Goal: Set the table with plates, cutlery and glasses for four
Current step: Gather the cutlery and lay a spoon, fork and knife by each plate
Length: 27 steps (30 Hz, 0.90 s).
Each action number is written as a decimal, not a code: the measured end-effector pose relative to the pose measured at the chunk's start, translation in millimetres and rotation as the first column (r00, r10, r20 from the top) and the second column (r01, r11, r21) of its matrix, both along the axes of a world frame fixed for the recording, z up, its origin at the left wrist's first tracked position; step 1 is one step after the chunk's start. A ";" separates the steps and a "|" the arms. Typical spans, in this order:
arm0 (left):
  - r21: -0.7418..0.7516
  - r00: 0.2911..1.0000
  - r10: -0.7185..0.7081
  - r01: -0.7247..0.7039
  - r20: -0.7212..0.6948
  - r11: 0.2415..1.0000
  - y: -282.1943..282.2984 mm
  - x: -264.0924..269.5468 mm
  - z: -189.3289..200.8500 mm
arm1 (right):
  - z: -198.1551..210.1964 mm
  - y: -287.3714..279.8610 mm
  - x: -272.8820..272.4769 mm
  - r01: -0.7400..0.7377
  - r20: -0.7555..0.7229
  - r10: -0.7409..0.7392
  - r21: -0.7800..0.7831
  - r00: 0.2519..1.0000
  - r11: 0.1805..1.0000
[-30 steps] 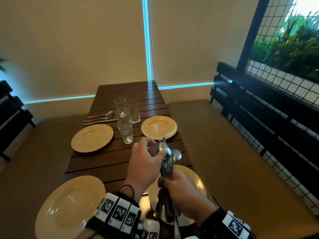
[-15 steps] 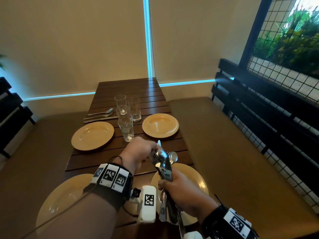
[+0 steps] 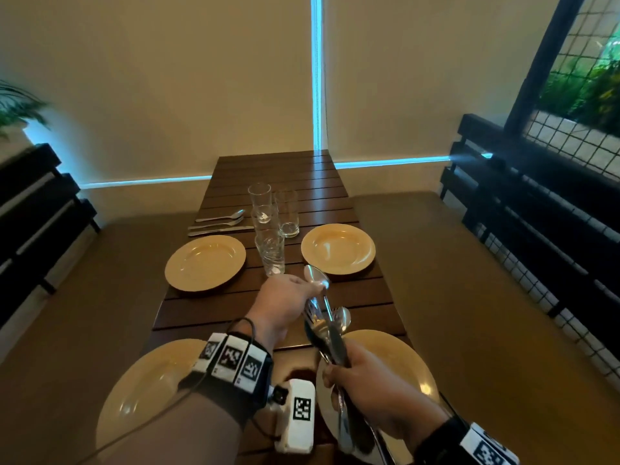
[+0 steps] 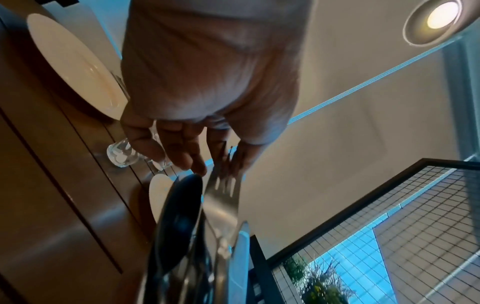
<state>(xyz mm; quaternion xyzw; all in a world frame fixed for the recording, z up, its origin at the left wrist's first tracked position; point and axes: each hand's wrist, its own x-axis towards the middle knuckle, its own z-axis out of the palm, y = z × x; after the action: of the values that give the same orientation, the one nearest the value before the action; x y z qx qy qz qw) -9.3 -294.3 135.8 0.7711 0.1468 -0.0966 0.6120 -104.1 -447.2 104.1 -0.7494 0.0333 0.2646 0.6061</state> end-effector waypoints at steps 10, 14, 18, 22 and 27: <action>0.065 0.984 -0.051 0.063 -0.172 0.996 42.3 41.0 -8.3 | -7.2 21.0 31.4 -0.125 0.035 0.135 -0.204 0.990 0.971; -0.055 0.978 -0.017 0.005 -0.209 0.998 54.3 57.1 -23.4 | -8.8 26.1 47.5 -0.168 -0.003 0.174 -0.266 0.985 0.949; -0.251 0.976 0.177 -0.205 -0.127 0.946 68.4 70.8 -34.5 | -11.5 32.1 63.2 -0.221 -0.030 0.222 -0.289 0.975 0.931; -0.558 0.904 0.408 -0.404 -0.123 0.725 110.4 74.1 -30.0 | -16.6 33.1 75.0 -0.256 -0.081 0.243 -0.248 0.967 0.934; -0.389 0.844 0.533 -0.509 -0.052 0.768 193.2 87.8 -43.1 | -25.1 26.7 86.3 -0.212 -0.113 0.194 -0.182 0.974 0.960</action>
<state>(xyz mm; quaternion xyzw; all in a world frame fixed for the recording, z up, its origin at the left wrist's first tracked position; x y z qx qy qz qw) 78.5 -101.1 92.7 0.5657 0.3139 0.0734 0.7590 -17.7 -420.6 79.0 -0.7907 0.0103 0.3561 0.4978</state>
